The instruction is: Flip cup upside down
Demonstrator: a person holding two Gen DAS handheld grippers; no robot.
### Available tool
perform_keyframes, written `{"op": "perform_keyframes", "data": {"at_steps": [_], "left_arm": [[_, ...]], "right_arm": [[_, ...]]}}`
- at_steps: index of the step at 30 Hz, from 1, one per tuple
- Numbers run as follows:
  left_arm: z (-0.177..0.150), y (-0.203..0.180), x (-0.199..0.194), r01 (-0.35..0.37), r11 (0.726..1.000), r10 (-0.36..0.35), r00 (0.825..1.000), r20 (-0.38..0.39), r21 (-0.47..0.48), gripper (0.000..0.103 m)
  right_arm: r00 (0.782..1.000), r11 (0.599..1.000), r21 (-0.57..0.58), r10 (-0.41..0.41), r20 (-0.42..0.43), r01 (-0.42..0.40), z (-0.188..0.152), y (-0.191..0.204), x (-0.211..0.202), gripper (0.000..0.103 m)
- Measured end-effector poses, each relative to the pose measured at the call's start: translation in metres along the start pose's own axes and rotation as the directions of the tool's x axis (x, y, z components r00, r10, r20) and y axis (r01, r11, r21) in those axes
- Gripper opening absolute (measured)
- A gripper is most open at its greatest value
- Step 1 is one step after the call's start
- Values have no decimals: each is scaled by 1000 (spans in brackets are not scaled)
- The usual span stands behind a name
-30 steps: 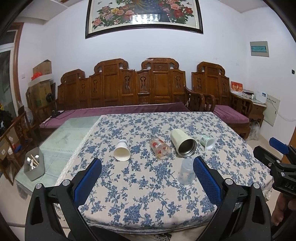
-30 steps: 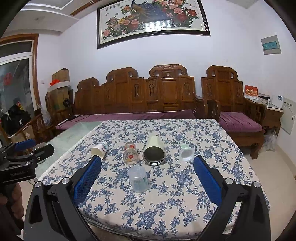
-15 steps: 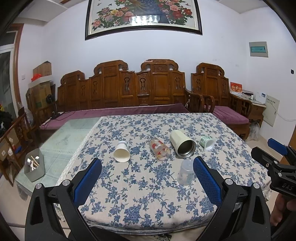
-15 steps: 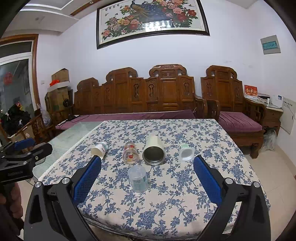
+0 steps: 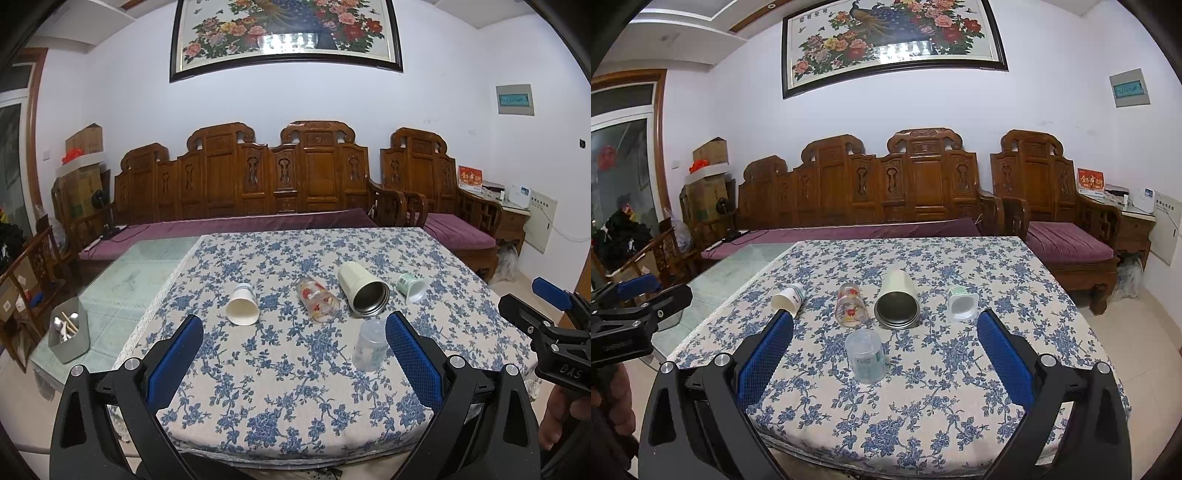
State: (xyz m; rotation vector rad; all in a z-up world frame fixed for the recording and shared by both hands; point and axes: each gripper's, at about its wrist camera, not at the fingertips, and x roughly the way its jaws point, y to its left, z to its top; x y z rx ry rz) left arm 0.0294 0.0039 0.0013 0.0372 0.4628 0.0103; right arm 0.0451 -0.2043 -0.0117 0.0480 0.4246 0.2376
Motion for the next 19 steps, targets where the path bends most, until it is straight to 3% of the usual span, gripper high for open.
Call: {"op": "perform_keyframes", "data": {"at_steps": [19], "left_arm": [[2, 1, -2, 8, 1000, -8, 1000, 6, -3, 95]], "right_arm": [[1000, 1000, 4, -1, 4, 1, 1, -1, -1, 100]]}}
